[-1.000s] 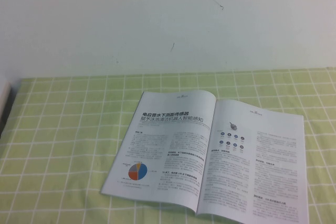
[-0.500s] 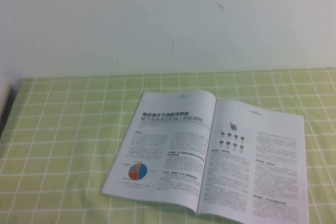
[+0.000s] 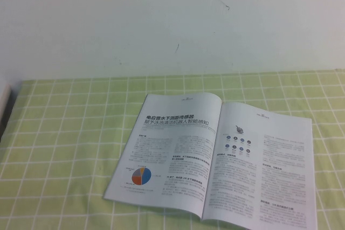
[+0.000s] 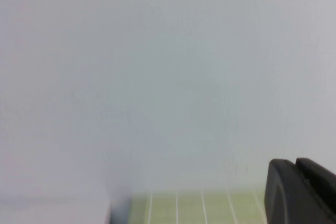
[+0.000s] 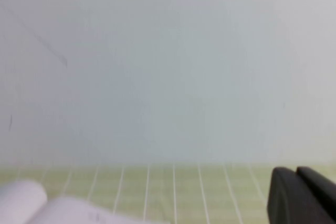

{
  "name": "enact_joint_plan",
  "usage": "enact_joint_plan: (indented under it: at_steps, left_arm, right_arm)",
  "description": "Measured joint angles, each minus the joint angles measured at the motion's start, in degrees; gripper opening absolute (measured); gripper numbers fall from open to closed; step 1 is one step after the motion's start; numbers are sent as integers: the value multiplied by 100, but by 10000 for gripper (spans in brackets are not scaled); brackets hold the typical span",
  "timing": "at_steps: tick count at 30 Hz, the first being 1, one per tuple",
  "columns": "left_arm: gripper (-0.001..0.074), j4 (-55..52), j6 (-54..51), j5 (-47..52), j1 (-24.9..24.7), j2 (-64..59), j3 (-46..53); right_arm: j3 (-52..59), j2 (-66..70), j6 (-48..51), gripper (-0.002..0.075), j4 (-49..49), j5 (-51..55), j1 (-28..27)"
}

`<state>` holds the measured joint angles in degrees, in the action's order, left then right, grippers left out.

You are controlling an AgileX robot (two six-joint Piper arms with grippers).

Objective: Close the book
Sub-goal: 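Close the open booklet and leave it lying on the table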

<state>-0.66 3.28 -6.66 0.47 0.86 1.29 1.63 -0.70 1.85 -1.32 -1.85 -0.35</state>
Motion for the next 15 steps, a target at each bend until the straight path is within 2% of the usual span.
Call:
enact_joint_plan:
  at_steps: [4,8,15]
  left_arm:
    - [-3,3,0,-1519,0,0,0]
    - [-3,3,0,-2486,0,0,0]
    - [-3,-8,0,-3104,0,0,0]
  right_arm:
    - [0,0,0,-3,0,-1284,0]
    - [0,0,19,-3,0,-2060,0]
    - [0,0,375,-3,-122,-2444,0]
